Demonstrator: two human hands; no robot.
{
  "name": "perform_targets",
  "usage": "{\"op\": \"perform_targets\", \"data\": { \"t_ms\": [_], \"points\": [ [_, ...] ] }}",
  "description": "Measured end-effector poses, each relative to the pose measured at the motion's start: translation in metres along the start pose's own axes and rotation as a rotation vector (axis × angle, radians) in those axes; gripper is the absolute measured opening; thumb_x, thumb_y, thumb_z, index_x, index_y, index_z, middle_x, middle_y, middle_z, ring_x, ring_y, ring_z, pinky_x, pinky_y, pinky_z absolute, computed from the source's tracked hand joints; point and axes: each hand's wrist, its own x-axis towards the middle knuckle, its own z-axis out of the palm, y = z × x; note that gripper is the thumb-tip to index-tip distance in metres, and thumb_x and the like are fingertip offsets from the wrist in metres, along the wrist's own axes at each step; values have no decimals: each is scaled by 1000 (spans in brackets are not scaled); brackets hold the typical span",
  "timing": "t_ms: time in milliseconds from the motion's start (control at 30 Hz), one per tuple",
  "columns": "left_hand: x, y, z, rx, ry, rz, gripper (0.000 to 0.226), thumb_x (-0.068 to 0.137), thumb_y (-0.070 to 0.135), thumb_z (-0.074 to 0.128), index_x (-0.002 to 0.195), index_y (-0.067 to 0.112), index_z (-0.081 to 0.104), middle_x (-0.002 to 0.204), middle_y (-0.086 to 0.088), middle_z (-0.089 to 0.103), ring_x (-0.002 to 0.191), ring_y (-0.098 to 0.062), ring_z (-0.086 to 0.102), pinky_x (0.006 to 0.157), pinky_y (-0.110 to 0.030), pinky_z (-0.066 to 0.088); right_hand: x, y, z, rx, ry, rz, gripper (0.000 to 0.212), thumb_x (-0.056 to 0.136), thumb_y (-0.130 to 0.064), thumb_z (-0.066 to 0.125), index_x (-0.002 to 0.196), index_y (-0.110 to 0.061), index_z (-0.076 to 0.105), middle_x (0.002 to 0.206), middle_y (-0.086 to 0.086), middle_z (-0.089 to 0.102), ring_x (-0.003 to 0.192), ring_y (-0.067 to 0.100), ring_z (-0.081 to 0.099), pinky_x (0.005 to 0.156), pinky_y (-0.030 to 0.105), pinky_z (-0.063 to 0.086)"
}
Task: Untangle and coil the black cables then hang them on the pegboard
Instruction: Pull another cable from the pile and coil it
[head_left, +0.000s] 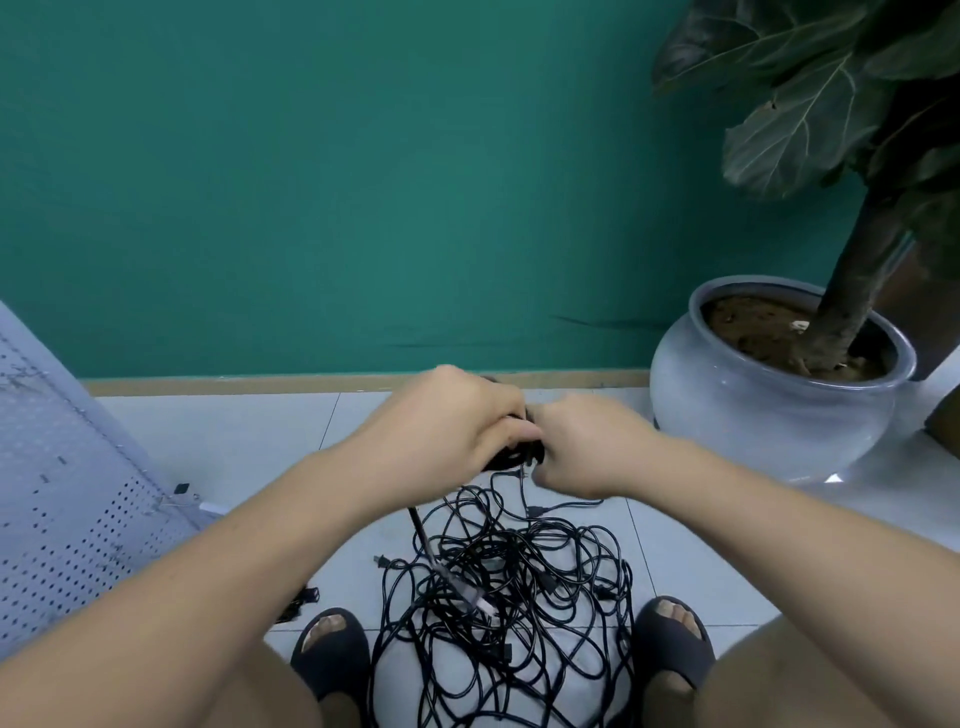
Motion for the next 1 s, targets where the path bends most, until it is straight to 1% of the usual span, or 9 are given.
{"op": "perform_targets", "data": {
  "t_ms": [133, 267, 367, 467, 600, 700, 800, 900, 1000],
  "points": [
    [-1, -22, -14, -117, -33, -114, 39, 81, 70, 66, 83, 33, 77, 72, 10, 72, 68, -12, 65, 63, -38, 53, -13, -23, 10, 9, -95, -134, 29, 89, -28, 66, 79, -25, 39, 73, -4, 45, 76, 31, 53, 58, 33, 37],
    [-2, -35, -25, -384, -144, -221, 20, 80, 47, 90, 81, 29, 81, 76, -5, 73, 69, -17, 54, 69, -35, 41, -32, -35, 1, 112, -111, -245, 36, 89, -29, 67, 74, -27, 35, 69, -3, 49, 63, 22, 48, 50, 28, 28],
    [-8, -39, -23, -573, -239, -279, 18, 85, 36, 88, 82, 19, 81, 80, -8, 74, 74, -14, 57, 76, -35, 43, -44, -42, -7, 184, -111, -322, 34, 85, -27, 68, 72, -23, 37, 61, -3, 48, 55, 17, 44, 48, 27, 26],
    [-12, -40, -12, -719, -229, -310, 34, 94, 39, 79, 76, 10, 74, 73, -7, 63, 66, -15, 49, 65, -31, 38, -52, -42, -18, 382, -96, -296, 34, 82, -22, 69, 67, -19, 38, 54, -4, 43, 51, 16, 35, 46, 26, 28],
    [-13, -35, -6, -895, -156, -310, 36, 95, 23, 71, 59, 27, 68, 67, 6, 55, 59, -7, 46, 59, -21, 40, -58, -36, -35, 537, -17, -208, 34, 81, -19, 69, 67, -15, 39, 53, -6, 38, 51, 11, 31, 50, 36, 30],
    [-12, -24, 3, -1011, -71, -417, 22, 87, 38, 79, 66, 32, 75, 68, -1, 53, 59, -10, 43, 58, -30, 35, -53, -27, -44, 615, 154, -130, 34, 79, -15, 71, 65, -17, 40, 52, -8, 41, 50, 10, 32, 47, 27, 27],
    [-7, -12, 23, -922, 4, -458, 44, 107, 30, 59, 65, 35, 71, 66, -9, 35, 58, -15, 27, 56, -34, 21, -49, -17, -55, 547, 249, -49, 18, 77, -27, 66, 66, -22, 52, 52, -7, 52, 48, 11, 40, 45, 24, 32],
    [-6, 0, 38, -637, -19, -418, 42, 114, 44, 45, 87, 32, 75, 55, 8, 42, 50, -8, 35, 53, -27, 28, -39, -1, -57, 514, 339, 46, 17, 77, -28, 64, 64, -20, 54, 52, -6, 57, 48, 12, 46, 44, 22, 36],
    [-11, 13, 52, -427, -72, -359, 34, 114, 42, 45, 97, 22, 68, 52, 15, 52, 47, -5, 41, 52, -24, 34, -24, 23, -52, 450, 396, 134, 22, 81, -25, 64, 71, -18, 47, 57, -1, 61, 46, 9, 49, 43, 26, 36]
  ]
}}
